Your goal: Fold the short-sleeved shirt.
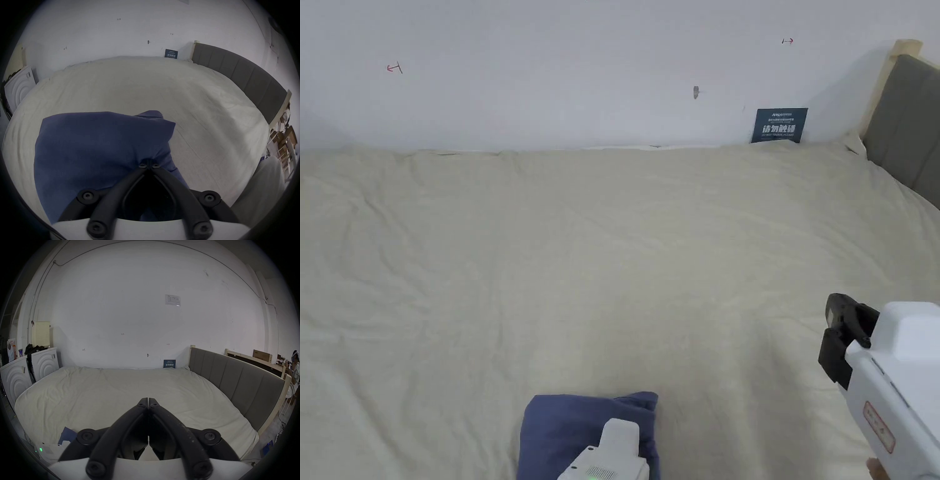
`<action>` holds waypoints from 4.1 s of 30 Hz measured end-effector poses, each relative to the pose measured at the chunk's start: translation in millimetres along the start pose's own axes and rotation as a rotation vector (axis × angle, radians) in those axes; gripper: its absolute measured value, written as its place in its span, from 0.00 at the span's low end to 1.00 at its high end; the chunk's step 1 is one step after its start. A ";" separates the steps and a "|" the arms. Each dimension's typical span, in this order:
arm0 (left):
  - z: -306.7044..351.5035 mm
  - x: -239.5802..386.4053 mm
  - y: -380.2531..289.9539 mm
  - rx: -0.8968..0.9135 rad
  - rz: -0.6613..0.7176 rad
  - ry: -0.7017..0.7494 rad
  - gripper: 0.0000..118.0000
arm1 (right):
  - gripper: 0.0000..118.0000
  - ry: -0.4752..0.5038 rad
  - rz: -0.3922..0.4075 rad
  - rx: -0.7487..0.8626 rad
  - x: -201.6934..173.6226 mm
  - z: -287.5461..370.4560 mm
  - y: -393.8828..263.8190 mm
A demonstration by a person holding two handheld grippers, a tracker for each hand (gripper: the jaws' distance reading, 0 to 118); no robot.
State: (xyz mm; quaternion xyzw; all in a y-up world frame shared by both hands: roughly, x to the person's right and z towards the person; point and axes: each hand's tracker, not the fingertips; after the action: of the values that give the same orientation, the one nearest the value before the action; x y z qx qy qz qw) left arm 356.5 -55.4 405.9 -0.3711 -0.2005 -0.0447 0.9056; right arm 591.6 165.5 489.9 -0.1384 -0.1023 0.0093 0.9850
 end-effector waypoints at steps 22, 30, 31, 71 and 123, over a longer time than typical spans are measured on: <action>166.3 -82.9 113.9 0.510 -0.028 0.119 0.00 | 0.01 0.057 0.005 0.113 -45.1 28.7 32.9; 235.3 -139.7 135.3 0.656 -0.017 0.307 0.00 | 0.01 0.071 0.023 0.168 -73.9 32.3 42.5; 239.2 -147.1 134.0 0.665 -0.022 0.323 0.00 | 0.01 0.072 0.025 0.173 -76.9 32.8 42.8; 231.8 -217.7 109.7 0.616 0.091 0.391 0.00 | 0.02 0.243 0.108 -0.228 -175.3 -75.3 -139.4; 80.3 -270.3 77.5 -0.199 0.342 -0.182 0.18 | 0.01 0.280 0.084 -0.229 -184.4 -88.2 -128.2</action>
State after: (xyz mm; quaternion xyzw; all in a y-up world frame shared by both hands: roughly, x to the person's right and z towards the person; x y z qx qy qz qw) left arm 100.4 37.5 299.8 -0.4899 -0.2100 0.1235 0.8370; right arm 427.8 9.8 405.3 -0.2538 0.0414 0.0191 0.9662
